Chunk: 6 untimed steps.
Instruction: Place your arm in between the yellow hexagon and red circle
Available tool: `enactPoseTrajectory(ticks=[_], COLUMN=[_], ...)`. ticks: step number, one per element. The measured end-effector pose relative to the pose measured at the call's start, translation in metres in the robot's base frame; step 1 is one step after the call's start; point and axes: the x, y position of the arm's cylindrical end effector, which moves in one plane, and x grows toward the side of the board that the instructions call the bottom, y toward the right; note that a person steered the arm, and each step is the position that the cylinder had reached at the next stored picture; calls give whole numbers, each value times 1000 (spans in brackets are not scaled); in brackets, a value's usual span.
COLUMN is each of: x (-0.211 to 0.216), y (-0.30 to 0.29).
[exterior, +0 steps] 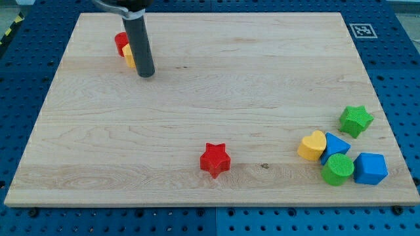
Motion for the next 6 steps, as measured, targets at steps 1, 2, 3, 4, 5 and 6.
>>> enactPoseTrajectory(ticks=[1, 2, 3, 4, 5, 6], x=[-2, -8, -17, -28, -41, -60], y=[-7, -17, -20, -24, -28, -33])
